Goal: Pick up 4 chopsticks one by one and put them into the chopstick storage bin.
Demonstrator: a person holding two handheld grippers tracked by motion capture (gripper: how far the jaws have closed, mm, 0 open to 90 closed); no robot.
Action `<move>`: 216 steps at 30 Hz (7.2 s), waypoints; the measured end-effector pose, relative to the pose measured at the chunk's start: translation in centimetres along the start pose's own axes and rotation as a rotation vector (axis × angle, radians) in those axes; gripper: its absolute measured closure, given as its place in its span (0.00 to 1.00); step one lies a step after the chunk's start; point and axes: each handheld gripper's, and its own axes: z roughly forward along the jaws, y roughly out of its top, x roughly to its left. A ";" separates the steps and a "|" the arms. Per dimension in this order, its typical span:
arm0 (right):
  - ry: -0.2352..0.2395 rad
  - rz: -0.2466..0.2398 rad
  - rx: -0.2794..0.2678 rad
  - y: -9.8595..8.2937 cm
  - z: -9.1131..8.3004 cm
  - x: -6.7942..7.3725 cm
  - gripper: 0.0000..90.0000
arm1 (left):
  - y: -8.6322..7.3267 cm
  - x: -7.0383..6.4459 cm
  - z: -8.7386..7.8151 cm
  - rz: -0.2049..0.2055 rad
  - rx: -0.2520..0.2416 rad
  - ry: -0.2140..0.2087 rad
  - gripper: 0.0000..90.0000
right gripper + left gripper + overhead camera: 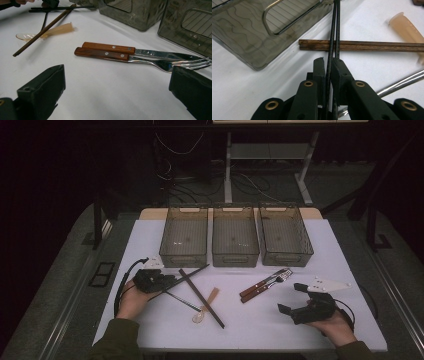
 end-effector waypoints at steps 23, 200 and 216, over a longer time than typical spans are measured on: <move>0.001 0.001 -0.001 0.0 0.0 0.0 0.01 | -0.1 -0.2 0.9 0.024 0.041 -0.020 0.87; -0.002 0.025 -0.027 -0.5 0.5 -0.2 0.01 | 12.4 8.1 2.9 -0.263 -0.159 0.202 0.94; -0.002 0.025 -0.027 -0.5 0.4 -0.2 0.01 | 11.8 8.1 3.9 -0.271 -0.075 0.219 0.94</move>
